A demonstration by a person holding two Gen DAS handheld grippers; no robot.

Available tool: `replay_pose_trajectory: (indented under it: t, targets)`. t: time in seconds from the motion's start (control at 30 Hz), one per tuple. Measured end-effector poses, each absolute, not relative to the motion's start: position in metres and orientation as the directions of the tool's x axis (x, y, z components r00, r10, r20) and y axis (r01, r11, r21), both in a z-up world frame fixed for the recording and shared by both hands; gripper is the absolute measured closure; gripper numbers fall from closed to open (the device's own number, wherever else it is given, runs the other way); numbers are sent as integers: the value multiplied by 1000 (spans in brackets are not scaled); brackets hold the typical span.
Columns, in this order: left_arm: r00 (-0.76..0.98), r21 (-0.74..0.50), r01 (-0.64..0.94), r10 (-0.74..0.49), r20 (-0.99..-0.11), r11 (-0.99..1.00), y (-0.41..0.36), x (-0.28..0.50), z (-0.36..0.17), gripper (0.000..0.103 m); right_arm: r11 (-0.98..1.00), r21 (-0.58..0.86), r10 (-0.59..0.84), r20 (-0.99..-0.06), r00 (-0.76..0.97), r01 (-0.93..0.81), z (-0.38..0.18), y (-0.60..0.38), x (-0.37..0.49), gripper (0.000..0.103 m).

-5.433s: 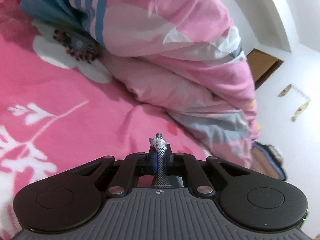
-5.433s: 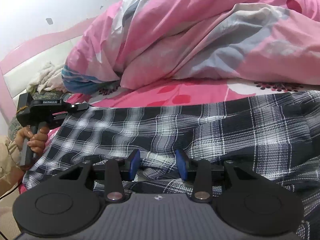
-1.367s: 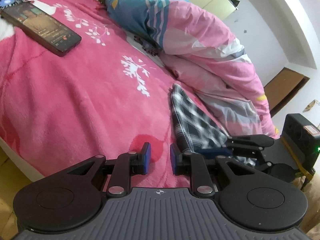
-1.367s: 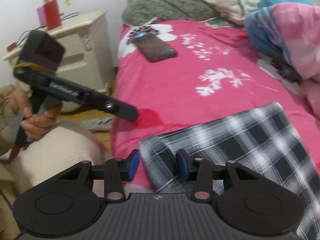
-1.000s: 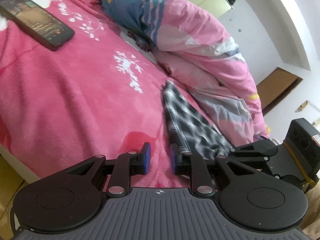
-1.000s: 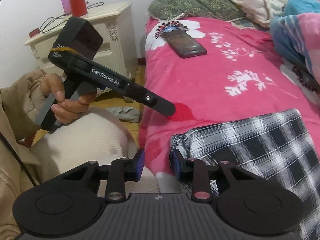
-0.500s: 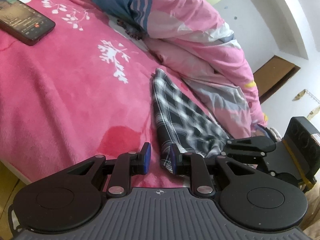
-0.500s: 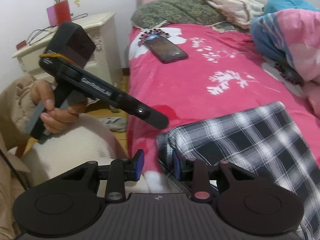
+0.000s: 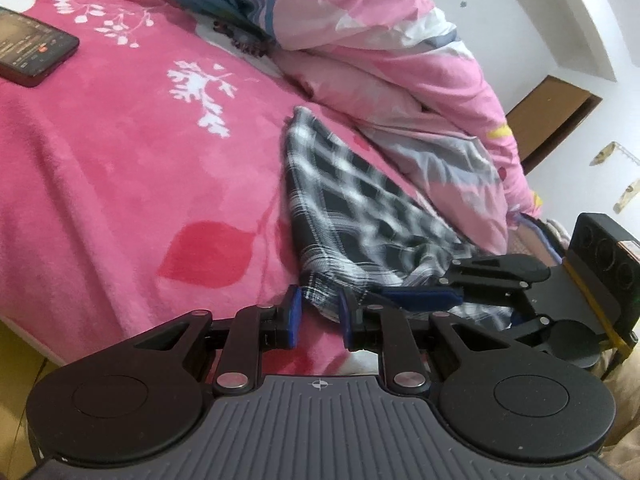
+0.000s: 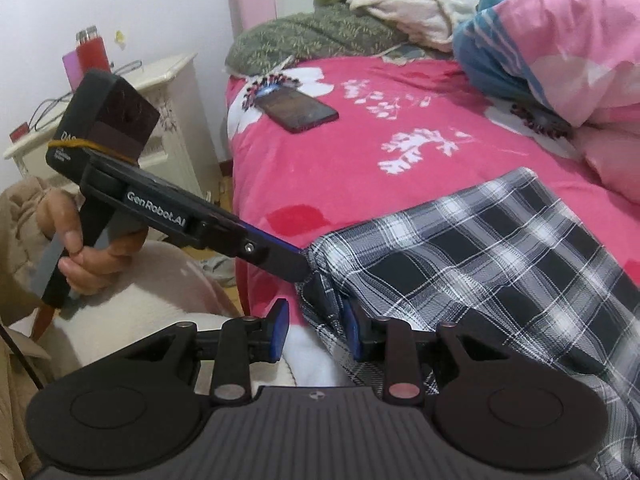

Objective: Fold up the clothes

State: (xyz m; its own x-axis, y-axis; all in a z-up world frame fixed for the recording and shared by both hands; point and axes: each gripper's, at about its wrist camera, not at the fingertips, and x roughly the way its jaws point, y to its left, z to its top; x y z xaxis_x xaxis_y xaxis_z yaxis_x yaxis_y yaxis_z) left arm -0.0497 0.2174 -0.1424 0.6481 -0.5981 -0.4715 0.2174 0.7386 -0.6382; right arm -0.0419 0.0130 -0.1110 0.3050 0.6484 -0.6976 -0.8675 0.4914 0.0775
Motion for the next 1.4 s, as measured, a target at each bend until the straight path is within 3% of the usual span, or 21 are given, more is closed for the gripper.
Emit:
replay_pose_trajectory:
  t: [0.27,0.67,0.9,1.07,1.4]
  targets:
    - [655,-632,279,-624,-425,723,208,-54,-137,101,487,18,658,-665,353,-873,-105,14,-47,72]
    - [659,-659,276,-637,-399,699,212,-51,-139,101,417,-138,628,-670,395,-898,-113,32,-64,72]
    - [695,-676,279,-629,-348,682,233,-59,-132,100,406,-163,630,-663,404,-899,-117,45,-65,83]
    - [730,-622,239,-560,-391,746,238,-56,-127,99,423,-198,604,-666,439,-884,-122,50,-67,99]
    - [704,-565,232,-538,-465,792,230,-43,-134,98,554,-194,556,-637,533,-810,-123,35,-60,101]
